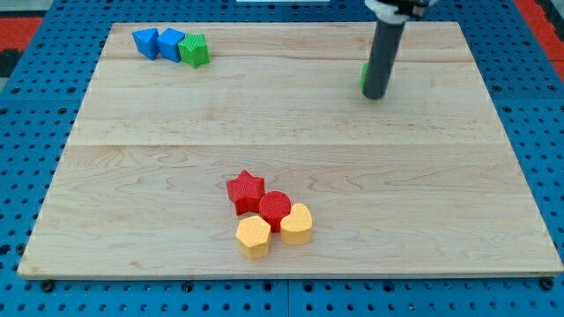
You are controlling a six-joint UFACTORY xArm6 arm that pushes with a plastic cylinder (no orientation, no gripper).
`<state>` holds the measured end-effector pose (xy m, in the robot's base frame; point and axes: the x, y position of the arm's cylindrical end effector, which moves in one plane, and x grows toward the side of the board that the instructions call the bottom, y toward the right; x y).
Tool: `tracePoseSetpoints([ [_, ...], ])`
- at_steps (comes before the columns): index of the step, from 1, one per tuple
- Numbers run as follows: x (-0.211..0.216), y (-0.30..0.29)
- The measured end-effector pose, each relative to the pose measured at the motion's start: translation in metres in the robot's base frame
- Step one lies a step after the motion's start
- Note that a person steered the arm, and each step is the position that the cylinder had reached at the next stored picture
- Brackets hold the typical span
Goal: Separate the blue cube and green star from the blue triangle
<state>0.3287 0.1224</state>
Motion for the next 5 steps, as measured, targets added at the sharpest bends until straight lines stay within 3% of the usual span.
tracePoseSetpoints([
  [1,-0.036,0.022],
  [2,-0.036,0.023],
  [3,0.029,-0.045],
  [4,0.022,-0.194],
  [5,-0.030,-0.324],
])
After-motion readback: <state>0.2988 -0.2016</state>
